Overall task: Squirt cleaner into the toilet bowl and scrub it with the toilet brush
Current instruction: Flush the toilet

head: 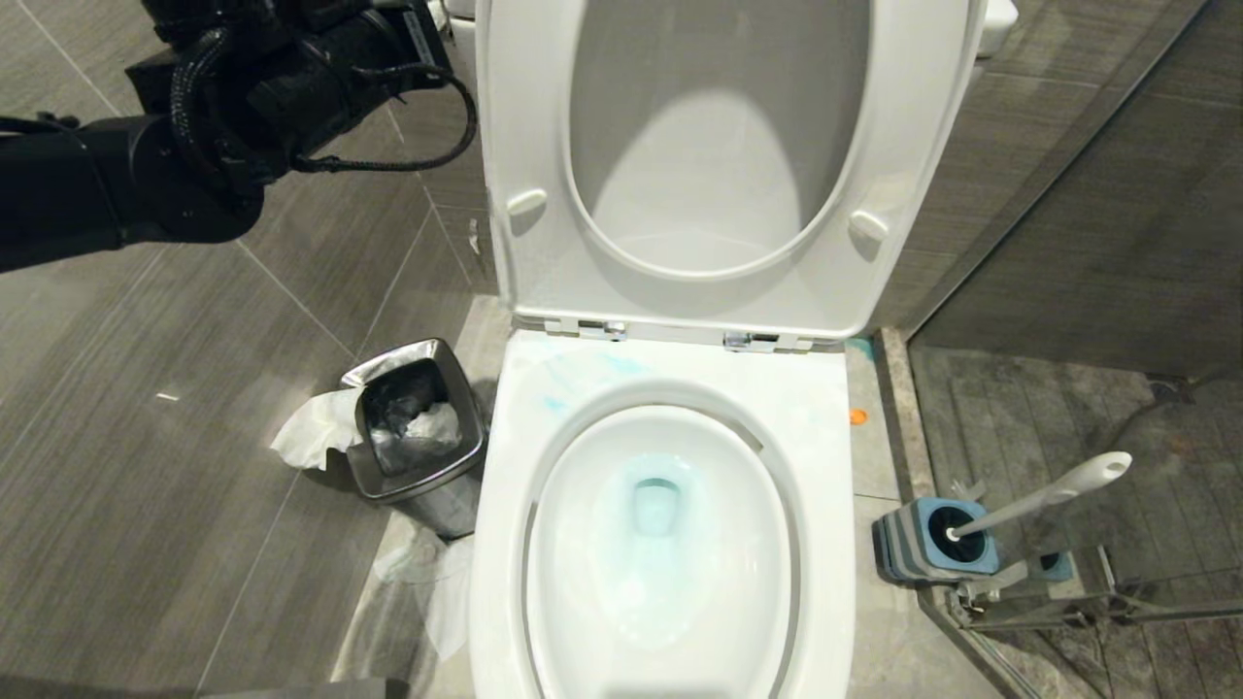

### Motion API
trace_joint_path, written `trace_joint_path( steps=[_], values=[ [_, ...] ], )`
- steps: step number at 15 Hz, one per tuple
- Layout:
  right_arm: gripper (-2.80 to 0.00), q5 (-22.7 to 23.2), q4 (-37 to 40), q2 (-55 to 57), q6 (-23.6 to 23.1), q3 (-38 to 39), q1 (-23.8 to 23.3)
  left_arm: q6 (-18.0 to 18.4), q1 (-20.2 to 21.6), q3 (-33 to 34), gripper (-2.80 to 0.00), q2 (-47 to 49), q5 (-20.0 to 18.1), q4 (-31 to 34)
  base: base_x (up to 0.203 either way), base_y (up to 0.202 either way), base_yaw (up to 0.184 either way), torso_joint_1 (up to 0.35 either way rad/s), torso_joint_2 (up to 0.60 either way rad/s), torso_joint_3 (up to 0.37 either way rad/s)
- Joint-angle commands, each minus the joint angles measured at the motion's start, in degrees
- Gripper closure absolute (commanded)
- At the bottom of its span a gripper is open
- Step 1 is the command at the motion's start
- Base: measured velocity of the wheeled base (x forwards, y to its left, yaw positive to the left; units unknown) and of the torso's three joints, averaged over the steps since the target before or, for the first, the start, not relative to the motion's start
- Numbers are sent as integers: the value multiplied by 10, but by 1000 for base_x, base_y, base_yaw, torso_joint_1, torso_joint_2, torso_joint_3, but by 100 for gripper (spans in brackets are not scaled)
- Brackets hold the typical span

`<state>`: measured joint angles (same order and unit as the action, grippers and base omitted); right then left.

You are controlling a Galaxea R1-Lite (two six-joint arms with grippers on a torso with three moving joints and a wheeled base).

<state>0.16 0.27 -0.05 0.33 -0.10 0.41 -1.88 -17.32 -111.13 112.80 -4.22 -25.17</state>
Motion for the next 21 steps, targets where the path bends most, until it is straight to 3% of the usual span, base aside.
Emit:
trace_joint_path(
  steps=[1, 21],
  values=[
    [0, 0, 0, 0, 0, 0, 0, 1, -5, 1, 0, 12, 0, -1, 0, 0, 0, 0, 0, 0],
    [0, 0, 0, 0, 0, 0, 0, 7, -5, 4, 0, 70, 5, -1, 0, 0, 0, 0, 0, 0]
  ],
)
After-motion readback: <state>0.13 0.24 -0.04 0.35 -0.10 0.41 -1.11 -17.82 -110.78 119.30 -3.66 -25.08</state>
